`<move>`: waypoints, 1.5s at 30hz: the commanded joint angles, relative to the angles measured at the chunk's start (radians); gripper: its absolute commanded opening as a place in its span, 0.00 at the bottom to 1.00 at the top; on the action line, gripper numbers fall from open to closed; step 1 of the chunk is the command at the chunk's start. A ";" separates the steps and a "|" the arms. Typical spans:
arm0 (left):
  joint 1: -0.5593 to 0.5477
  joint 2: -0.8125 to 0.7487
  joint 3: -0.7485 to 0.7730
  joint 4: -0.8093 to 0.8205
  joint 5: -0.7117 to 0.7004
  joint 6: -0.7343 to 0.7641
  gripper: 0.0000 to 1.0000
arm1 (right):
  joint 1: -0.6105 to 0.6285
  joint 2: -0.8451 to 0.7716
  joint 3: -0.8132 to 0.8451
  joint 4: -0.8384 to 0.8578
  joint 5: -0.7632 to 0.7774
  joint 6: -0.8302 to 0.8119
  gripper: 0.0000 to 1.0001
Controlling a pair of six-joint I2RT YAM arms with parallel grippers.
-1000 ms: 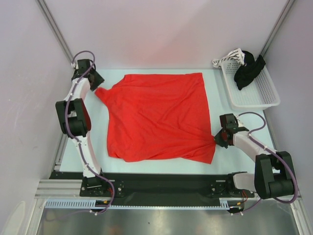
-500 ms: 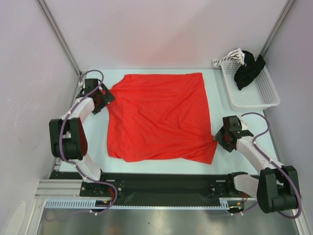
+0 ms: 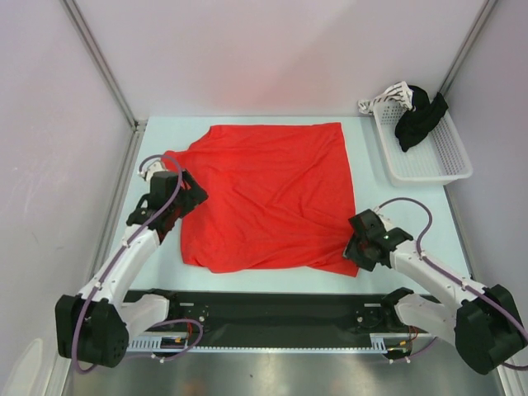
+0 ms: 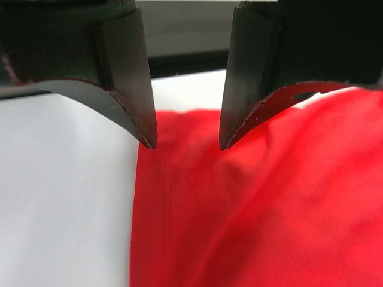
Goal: Fold and stack the tank tops
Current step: Flatten the tank top out
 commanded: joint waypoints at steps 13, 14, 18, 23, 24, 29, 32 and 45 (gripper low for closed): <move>-0.014 -0.083 -0.130 -0.223 -0.076 -0.144 0.99 | 0.130 -0.091 -0.065 -0.144 0.062 0.236 0.14; -0.014 -0.083 -0.134 -0.230 -0.062 -0.157 0.99 | 0.128 -0.082 -0.056 -0.152 0.079 0.237 0.00; -0.017 -0.058 -0.124 -0.270 -0.077 -0.157 0.98 | 0.035 -0.071 0.045 -0.242 0.180 0.227 0.00; -0.036 -0.026 -0.131 -0.281 -0.082 -0.149 0.98 | -0.236 -0.120 0.090 -0.209 0.208 0.065 0.00; -0.049 -0.018 -0.133 -0.279 -0.074 -0.149 0.98 | -0.285 -0.135 0.081 -0.162 0.181 0.037 0.00; -0.114 -0.001 -0.131 -0.302 -0.092 -0.152 0.97 | -0.442 -0.103 0.043 -0.083 0.141 -0.016 0.00; -0.143 -0.003 -0.142 -0.322 -0.086 -0.161 0.97 | -0.450 -0.059 0.039 -0.060 0.139 -0.017 0.00; -0.332 -0.228 -0.245 -0.324 0.065 -0.295 0.77 | -0.450 -0.065 -0.020 0.015 0.101 -0.023 0.00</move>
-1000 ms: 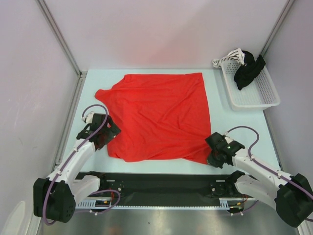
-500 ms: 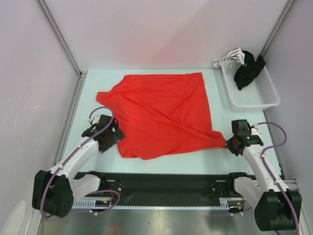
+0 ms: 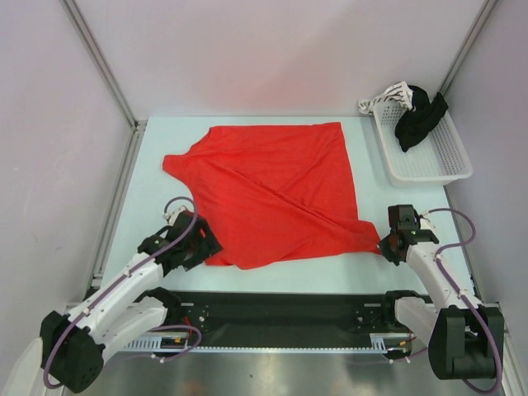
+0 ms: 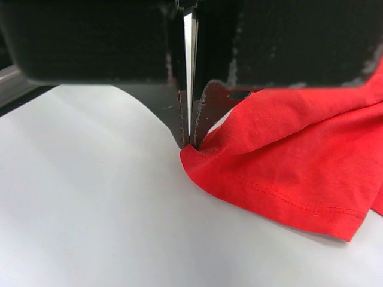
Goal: Fold and stack the tank tops
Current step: Flatten the tank top out
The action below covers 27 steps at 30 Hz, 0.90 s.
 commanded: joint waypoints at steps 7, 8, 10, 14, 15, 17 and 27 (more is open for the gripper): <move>-0.073 -0.049 -0.086 0.128 0.141 -0.068 0.84 | -0.005 -0.011 -0.010 0.059 -0.031 -0.019 0.00; -0.073 -0.042 -0.108 0.141 0.169 -0.082 0.84 | -0.005 -0.012 -0.009 0.062 -0.033 -0.021 0.00; -0.087 -0.051 -0.128 0.184 0.175 -0.119 0.84 | -0.005 -0.015 -0.009 0.062 -0.034 -0.024 0.00; -0.093 -0.074 -0.154 0.216 0.116 -0.153 0.87 | -0.006 -0.021 -0.012 0.073 -0.045 -0.024 0.00; -0.093 -0.072 -0.155 0.228 0.108 -0.159 0.87 | -0.005 -0.021 -0.010 0.073 -0.048 -0.021 0.00; -0.093 -0.068 -0.165 0.250 0.077 -0.185 0.87 | -0.005 -0.018 -0.010 0.076 -0.051 -0.021 0.00; -0.093 -0.129 -0.376 0.641 -0.015 -0.378 0.73 | -0.006 -0.040 -0.035 0.078 -0.085 -0.007 0.00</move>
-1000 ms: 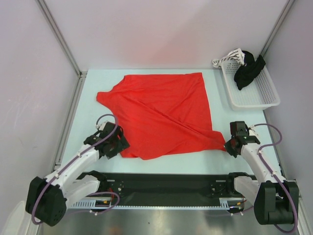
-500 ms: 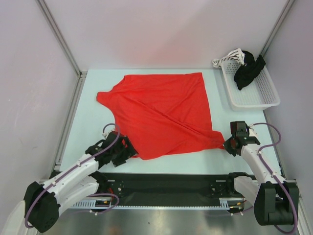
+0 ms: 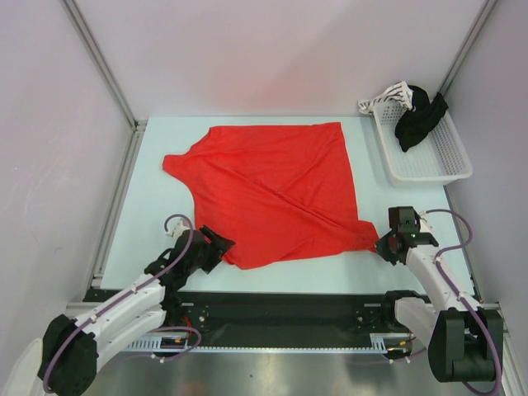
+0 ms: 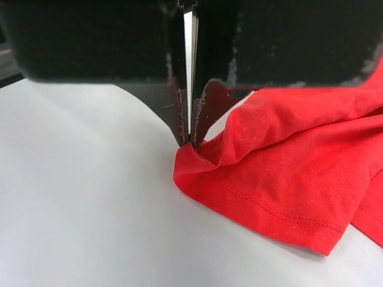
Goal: Fold and stack the tank tops
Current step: Flatten the tank top out
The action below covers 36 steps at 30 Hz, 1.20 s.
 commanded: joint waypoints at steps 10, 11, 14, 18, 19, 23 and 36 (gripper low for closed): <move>-0.004 -0.099 0.012 -0.003 -0.298 -0.015 0.67 | -0.004 -0.043 -0.023 0.006 -0.016 -0.002 0.00; -0.004 -0.096 0.012 0.003 -0.307 -0.013 0.66 | -0.004 -0.041 -0.023 0.006 -0.015 0.000 0.00; 0.017 -0.067 0.022 0.018 -0.315 0.005 0.62 | -0.004 -0.041 -0.023 0.008 -0.021 -0.005 0.00; 0.088 -0.044 0.044 0.028 -0.322 0.053 0.61 | -0.004 -0.050 -0.017 -0.006 -0.010 -0.005 0.00; 0.101 -0.035 0.052 0.020 -0.330 0.065 0.61 | -0.004 -0.052 -0.017 -0.010 -0.007 -0.006 0.00; 0.160 -0.027 0.112 -0.047 -0.390 0.111 0.61 | -0.004 -0.064 -0.015 -0.024 -0.002 0.000 0.00; 0.178 -0.012 0.324 -0.216 -0.776 0.239 0.64 | -0.010 -0.084 0.000 -0.049 0.007 0.009 0.00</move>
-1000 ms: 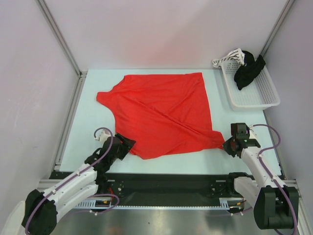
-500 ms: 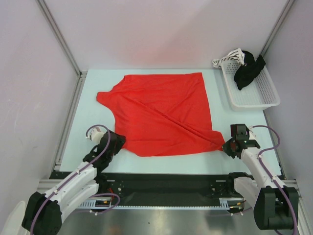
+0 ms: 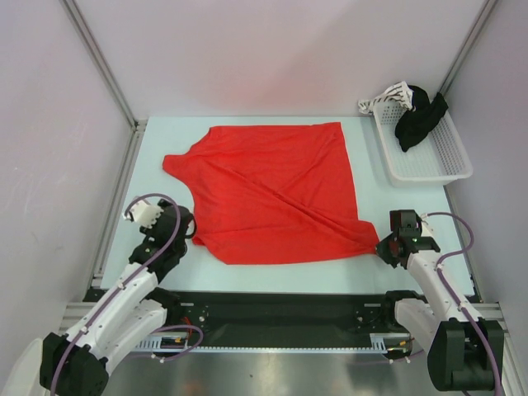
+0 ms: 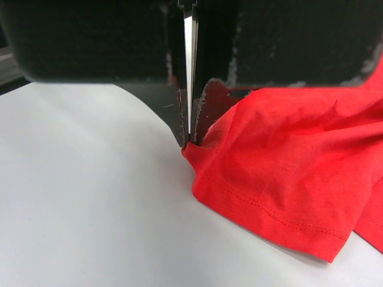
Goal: Fold and stack the tank tops
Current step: Flatten the tank top out
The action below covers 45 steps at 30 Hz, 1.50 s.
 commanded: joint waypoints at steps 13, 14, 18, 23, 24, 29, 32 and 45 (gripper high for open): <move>0.013 0.113 0.086 -0.246 0.396 -0.009 0.80 | -0.005 -0.028 0.019 -0.026 0.008 0.004 0.00; 0.013 0.122 0.093 -0.282 0.393 -0.023 0.80 | -0.005 -0.029 0.016 -0.026 0.008 0.004 0.00; 0.033 0.116 0.038 -0.170 0.497 -0.031 0.81 | -0.004 -0.028 0.009 -0.016 0.004 0.006 0.00; 0.033 0.053 -0.017 -0.085 0.564 -0.045 0.82 | -0.005 -0.026 0.015 -0.022 0.002 -0.002 0.00; 0.035 0.049 -0.015 -0.082 0.563 -0.043 0.82 | -0.005 -0.028 0.012 -0.020 0.005 -0.004 0.00; 0.033 0.087 -0.019 -0.022 0.570 -0.037 0.82 | -0.005 -0.028 0.010 -0.016 -0.004 -0.004 0.00; 0.033 0.127 -0.002 0.033 0.574 -0.025 0.82 | -0.005 -0.026 0.012 -0.016 -0.007 -0.007 0.00; 0.033 0.286 -0.006 0.130 0.424 0.012 0.82 | -0.002 -0.031 0.016 -0.025 -0.005 -0.007 0.00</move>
